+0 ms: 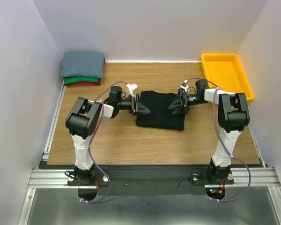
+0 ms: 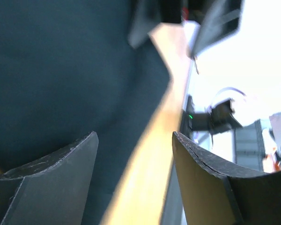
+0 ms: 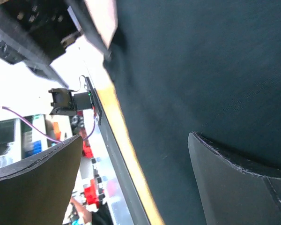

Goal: Fold and stack the t-shirts
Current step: Fold the tshirt, then neatly place the folded tshirt to the corner

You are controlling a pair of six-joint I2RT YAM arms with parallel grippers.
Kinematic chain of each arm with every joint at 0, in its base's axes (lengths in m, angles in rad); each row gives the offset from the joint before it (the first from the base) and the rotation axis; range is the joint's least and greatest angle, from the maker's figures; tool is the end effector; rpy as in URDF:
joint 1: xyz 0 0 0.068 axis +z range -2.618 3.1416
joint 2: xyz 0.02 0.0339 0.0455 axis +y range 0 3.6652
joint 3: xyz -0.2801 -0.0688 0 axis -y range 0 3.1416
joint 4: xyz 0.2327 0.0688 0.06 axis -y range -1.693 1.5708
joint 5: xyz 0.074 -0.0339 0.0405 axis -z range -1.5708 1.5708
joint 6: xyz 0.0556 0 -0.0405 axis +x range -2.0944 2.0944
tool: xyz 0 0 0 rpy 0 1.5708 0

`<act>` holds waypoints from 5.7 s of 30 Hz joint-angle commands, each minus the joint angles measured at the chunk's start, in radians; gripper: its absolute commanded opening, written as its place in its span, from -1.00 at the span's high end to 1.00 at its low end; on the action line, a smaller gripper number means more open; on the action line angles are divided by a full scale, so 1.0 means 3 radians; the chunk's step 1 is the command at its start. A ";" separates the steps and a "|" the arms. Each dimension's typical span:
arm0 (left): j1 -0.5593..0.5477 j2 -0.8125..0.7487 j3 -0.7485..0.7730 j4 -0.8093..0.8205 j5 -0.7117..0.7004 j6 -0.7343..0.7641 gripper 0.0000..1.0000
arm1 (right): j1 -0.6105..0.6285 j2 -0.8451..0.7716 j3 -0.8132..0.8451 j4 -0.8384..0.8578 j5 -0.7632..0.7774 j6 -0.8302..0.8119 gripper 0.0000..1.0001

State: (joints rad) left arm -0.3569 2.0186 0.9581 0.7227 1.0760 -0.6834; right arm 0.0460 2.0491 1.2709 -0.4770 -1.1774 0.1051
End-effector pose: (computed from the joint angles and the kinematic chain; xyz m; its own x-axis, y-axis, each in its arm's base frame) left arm 0.3596 -0.1863 0.1590 -0.8368 -0.0080 -0.5474 0.5359 0.1932 -0.8219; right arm 0.3836 0.0691 0.1509 -0.9763 -0.0047 -0.2166 -0.2027 0.3723 0.9057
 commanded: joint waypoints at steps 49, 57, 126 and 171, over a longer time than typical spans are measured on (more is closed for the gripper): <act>0.1624 -0.2035 0.0083 -0.1994 -0.0973 0.1526 -0.97 | 0.2347 -0.0628 0.0575 0.0010 0.4094 -0.1501 -0.08; 0.1629 -0.1815 0.0094 -0.2026 -0.1111 0.1394 -0.97 | 0.2557 -0.0209 0.0565 0.0066 0.4042 -0.1475 -0.05; 0.0059 0.0118 0.1633 -0.1810 -0.3105 0.1147 1.00 | 0.2031 -0.0617 0.1026 0.0240 0.4257 -0.0719 -1.00; 0.0765 0.0425 0.4624 -0.2961 -0.3949 0.3117 0.98 | 0.1560 -0.1124 0.0371 0.0230 0.4242 -0.0810 -1.00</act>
State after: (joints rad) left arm -0.1352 2.2822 2.2444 -0.2352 -0.0978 0.2287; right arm 0.5121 1.7317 1.3827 -0.4408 0.1020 -0.1345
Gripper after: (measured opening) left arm 0.157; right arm 0.999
